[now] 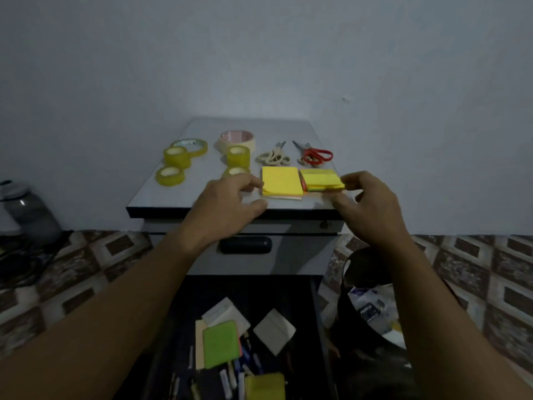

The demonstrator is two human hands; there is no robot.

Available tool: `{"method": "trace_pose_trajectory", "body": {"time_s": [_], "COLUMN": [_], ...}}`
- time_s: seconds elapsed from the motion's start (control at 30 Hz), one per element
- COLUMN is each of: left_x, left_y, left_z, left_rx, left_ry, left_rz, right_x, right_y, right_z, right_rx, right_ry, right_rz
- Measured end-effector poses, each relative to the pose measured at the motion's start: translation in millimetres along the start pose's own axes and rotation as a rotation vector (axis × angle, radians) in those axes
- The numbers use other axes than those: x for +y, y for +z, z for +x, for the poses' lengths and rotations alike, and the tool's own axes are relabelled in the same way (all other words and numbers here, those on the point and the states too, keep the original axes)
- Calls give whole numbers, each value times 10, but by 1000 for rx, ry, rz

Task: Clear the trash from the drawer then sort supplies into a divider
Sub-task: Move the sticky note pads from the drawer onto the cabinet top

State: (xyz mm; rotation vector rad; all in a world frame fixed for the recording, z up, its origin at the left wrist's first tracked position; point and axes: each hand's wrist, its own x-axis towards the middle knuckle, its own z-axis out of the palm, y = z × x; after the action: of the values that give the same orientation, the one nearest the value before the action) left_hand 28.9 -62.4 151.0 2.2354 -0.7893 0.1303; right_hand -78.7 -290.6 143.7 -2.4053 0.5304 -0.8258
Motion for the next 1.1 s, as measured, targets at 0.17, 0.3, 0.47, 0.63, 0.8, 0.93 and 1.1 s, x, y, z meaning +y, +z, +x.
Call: {"method": "trace_pose_trajectory", "body": {"time_s": [0.17,0.3,0.47,0.63,0.8,0.93,1.1], "left_x": [-290,-689,-1311,-1669,-1820,-1834,-1895], "left_y": [-167,-51,395,769,1039,1220,1354], "left_z": [-544,-993,-1413,-1673,-1749,-1745,-1805], "left_rx": [8,-132,-395,-568,-621,-599,-567], "left_ry": [-38,-201,-425,-520,-524,-469,-450], "left_rz": [-192,-264,-113,-98,-17,104,63], "right_x": [-107,-80,141,404,566,607,715], "right_y": [22,315,938,1382,1567,1648,1706], "right_z": [-523,-897,-1327,-1744,-2034,-2138,-2084], "right_rx": [-44,-325,-679,-999,-1121,-1130,-1050], "right_ry": [36,80,157,271,302,280,388], "right_rz": [138,188,122,-1,-78,-151,-41]}}
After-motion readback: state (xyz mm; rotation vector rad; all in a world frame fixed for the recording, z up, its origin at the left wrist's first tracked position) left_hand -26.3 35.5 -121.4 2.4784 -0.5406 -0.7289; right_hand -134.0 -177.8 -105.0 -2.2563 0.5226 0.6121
